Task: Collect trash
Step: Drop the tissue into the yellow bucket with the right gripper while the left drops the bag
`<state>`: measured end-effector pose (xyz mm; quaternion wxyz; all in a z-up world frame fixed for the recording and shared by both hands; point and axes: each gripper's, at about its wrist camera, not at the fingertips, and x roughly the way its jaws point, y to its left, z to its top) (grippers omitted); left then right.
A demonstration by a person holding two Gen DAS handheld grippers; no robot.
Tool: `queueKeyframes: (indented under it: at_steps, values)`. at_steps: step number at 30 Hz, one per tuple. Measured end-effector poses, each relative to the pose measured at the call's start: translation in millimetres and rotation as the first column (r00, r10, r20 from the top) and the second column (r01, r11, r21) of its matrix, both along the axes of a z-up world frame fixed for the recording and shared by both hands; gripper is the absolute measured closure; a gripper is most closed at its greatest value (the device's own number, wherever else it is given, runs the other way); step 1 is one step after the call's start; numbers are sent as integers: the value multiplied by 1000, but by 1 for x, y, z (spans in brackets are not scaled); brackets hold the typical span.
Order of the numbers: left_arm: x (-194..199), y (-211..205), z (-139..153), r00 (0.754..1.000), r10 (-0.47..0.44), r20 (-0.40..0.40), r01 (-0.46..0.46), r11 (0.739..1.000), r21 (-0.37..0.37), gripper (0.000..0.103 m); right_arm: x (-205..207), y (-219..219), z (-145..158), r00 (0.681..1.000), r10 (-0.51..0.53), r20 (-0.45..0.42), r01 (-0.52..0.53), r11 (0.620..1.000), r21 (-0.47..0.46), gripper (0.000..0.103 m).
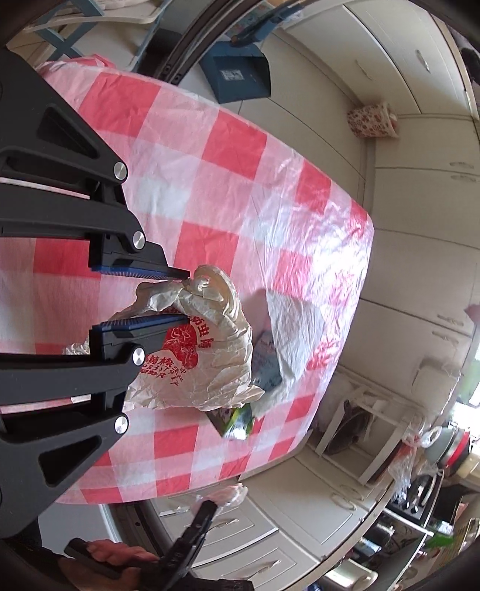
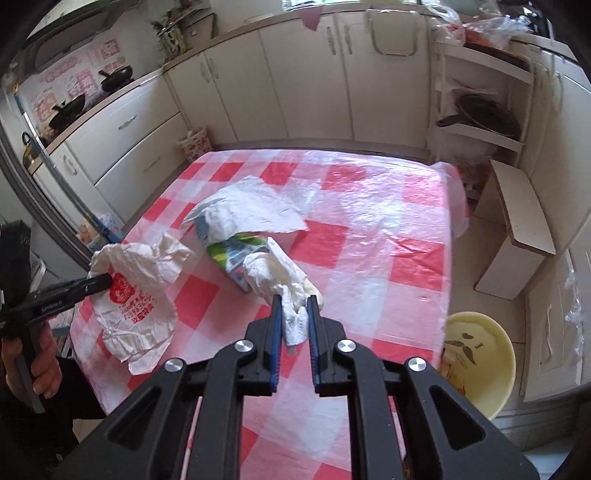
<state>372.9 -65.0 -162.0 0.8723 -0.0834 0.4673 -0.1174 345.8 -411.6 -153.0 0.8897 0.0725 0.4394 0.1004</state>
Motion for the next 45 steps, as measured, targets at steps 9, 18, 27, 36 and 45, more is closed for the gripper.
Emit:
queueKeyframes:
  at_steps: [9, 18, 27, 36, 45]
  values:
    - [-11, -51, 7, 994, -101, 32, 102, 993, -55, 86, -5, -100, -43, 944, -306, -122, 310, 951, 15, 90]
    - [-21, -116, 15, 979, -200, 36, 201, 979, -27, 86, -1, -169, -118, 825, -474, -306, 496, 868, -7, 72]
    - [-11, -236, 8, 955, -295, -10, 294, 954, -52, 86, -21, -210, -46, 783, -600, -164, 622, 749, 227, 45]
    - [17, -358, -36, 943, -316, -102, 322, 946, 46, 86, -56, -239, 25, 710, -702, 53, 650, 683, 335, 35]
    - [42, -433, -76, 925, -307, -225, 332, 940, 82, 52, -63, -262, 24, 678, -735, 26, 672, 633, 385, 35]
